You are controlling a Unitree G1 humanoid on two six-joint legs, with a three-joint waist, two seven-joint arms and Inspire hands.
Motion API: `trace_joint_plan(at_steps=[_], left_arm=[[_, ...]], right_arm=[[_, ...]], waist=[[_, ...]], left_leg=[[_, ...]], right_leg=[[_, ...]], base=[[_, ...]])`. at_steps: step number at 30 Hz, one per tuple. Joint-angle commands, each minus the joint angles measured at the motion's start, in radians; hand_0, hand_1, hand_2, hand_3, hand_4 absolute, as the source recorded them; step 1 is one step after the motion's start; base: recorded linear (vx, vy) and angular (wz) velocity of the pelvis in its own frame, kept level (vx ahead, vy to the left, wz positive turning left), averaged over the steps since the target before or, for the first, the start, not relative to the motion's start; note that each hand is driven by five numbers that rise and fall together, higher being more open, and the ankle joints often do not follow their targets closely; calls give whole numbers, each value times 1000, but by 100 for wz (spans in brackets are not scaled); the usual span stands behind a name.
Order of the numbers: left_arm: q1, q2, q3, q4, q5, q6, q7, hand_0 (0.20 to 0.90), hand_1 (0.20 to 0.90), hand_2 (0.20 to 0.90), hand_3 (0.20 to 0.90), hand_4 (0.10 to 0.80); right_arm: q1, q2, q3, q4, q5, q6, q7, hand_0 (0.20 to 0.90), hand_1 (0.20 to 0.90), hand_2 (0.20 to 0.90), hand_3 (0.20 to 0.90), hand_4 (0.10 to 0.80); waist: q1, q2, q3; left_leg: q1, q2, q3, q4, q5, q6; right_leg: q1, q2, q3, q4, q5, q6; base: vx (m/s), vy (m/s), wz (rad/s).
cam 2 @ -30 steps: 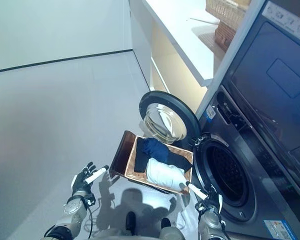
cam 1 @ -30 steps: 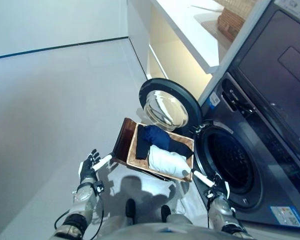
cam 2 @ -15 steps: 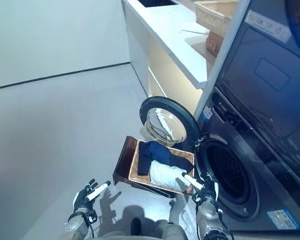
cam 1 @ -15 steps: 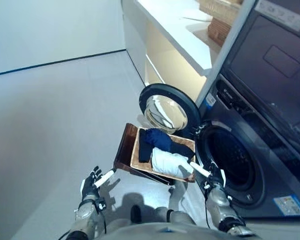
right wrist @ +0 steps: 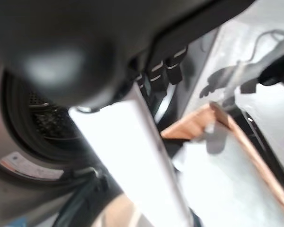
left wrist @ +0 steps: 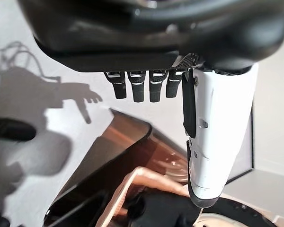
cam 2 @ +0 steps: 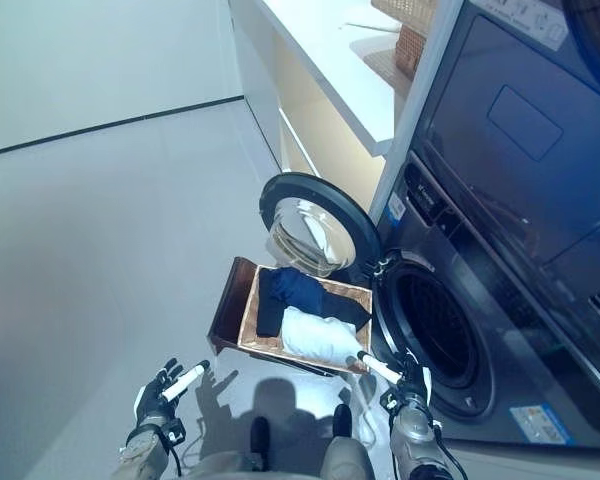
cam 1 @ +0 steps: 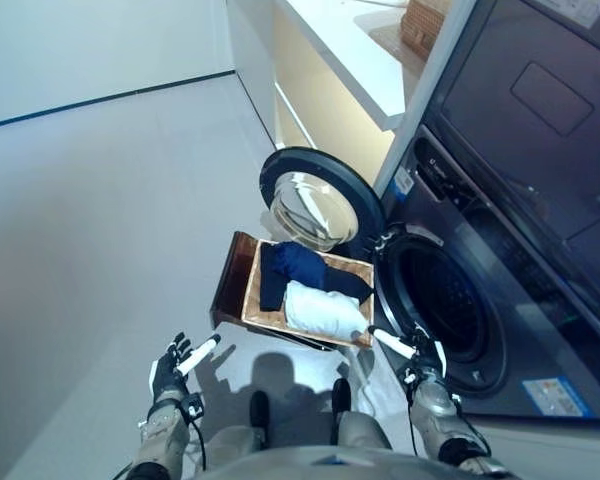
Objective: Pick up the clothes and place them into the washing machine
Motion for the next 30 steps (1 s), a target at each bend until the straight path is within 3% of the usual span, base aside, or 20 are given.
trace_joint_plan(at_steps=[1,4,8,14,16,20,25,30], left_arm=[[-86,23,-5,-32,-17,-75,11,900,900,900,900,800],[-98,5,-26,-20,-21,-74,15,900,900,900,900,800],[-96,-9,-49,-12,-9,-68,8,900,900,900,900,800],[-100,3,-45,-12,16,-69,17,900,900,900,900,800],[-107,9,-47,-20,24,-75,12,900,900,900,900,800],[-141,10,-66,-21,21,-80,19,900,900,900,900,800],[-147,30,-81,-29,46,-86,11,900,900,900,900,800],[-166,63,-70,-94,66,-110,34,900,900,900,900,800]], right_arm=[[-86,-68,-15,-81,-12,-80,-28,900,900,900,900,800],[-96,-73,-8,-79,-6,-85,-35,900,900,900,900,800],[-92,-71,7,-55,-26,-81,-35,900,900,900,900,800],[-98,-85,49,-9,-132,-56,-47,900,900,900,900,800],[-94,-94,44,17,-140,-62,-44,900,900,900,900,800],[-118,-118,21,30,-127,-65,-65,900,900,900,900,800],[-160,-140,23,51,-182,-45,-78,900,900,900,900,800],[-243,-164,67,71,-260,-30,-103,900,900,900,900,800]], waist=[[-2,-22,-11],[-5,-18,-15],[-3,-13,-25],[6,-15,-34],[14,-26,-12],[9,-28,-6],[19,3,-6],[40,7,37]], left_leg=[[32,17,-32,98,-138,-65],[40,39,-39,77,-121,-76],[59,45,-36,73,-120,-78],[42,42,-48,139,-123,-86],[-25,20,-68,272,-117,-94],[-136,23,-74,131,-60,-91],[-129,-2,-44,71,-63,-63],[-188,-23,-26,94,-63,-50]], right_leg=[[-45,-10,-11,53,-13,12],[-34,3,-27,52,-30,1],[-14,10,-26,46,-37,-4],[3,25,-17,39,-55,-17],[26,22,-20,41,-66,-30],[12,-10,-53,17,-48,-8],[-28,-36,-37,1,-21,17],[-89,-66,-28,8,4,24]], base=[[102,-205,35],[102,-156,19],[83,-76,-3],[44,-66,0],[-19,-34,25],[-58,86,35],[-1,189,-9],[-67,119,0]])
